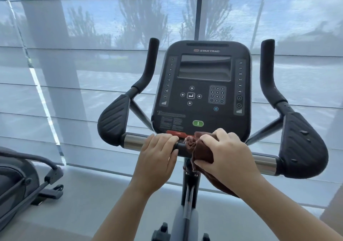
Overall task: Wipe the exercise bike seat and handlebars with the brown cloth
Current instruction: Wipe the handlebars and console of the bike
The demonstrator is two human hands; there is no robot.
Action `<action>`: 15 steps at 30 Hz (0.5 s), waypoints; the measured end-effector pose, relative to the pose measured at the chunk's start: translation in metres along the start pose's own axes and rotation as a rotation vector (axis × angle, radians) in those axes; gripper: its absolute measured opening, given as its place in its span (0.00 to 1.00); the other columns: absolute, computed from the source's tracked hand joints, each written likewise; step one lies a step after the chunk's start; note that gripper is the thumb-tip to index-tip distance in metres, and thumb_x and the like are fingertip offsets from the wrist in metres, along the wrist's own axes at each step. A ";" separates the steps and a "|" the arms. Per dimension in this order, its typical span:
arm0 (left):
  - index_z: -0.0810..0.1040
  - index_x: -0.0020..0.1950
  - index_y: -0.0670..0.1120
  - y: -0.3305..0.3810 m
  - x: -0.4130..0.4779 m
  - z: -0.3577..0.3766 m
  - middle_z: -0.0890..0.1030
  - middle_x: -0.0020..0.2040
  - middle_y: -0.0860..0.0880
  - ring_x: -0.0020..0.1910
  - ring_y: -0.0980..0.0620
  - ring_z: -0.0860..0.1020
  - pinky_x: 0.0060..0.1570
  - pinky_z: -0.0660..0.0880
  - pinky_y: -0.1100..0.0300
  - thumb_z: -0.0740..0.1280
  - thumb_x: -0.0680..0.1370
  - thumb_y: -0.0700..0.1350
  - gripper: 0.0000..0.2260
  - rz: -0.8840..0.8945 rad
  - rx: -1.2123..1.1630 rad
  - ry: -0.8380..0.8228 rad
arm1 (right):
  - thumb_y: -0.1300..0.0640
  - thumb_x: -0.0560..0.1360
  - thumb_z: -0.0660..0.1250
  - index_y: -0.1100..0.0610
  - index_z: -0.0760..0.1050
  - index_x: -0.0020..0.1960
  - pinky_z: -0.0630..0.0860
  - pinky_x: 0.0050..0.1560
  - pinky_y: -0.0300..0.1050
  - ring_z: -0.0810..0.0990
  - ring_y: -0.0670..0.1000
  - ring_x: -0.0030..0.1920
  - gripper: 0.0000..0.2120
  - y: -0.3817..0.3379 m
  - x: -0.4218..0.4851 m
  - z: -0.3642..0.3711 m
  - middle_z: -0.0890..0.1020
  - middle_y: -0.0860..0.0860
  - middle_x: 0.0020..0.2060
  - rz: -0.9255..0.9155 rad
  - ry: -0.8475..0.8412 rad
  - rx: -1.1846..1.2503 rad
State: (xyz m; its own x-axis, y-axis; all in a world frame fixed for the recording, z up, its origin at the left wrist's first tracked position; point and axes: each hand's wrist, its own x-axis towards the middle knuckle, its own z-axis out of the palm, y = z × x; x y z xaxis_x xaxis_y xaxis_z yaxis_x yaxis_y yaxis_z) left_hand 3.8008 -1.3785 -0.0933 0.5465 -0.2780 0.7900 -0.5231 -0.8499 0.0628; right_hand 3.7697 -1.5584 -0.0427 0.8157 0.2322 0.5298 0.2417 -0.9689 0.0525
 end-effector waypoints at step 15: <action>0.77 0.53 0.38 0.008 -0.001 0.003 0.80 0.50 0.43 0.51 0.43 0.76 0.60 0.65 0.51 0.54 0.77 0.42 0.15 -0.069 -0.034 0.042 | 0.42 0.54 0.77 0.53 0.79 0.42 0.74 0.31 0.46 0.73 0.58 0.32 0.22 -0.012 0.000 0.004 0.77 0.55 0.34 0.052 0.078 -0.076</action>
State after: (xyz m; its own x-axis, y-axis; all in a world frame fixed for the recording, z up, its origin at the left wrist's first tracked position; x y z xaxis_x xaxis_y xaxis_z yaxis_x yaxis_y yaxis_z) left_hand 3.7985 -1.3860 -0.0949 0.5545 -0.1997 0.8078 -0.5076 -0.8504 0.1383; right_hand 3.7694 -1.5462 -0.0467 0.7822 0.1773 0.5973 0.1572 -0.9838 0.0862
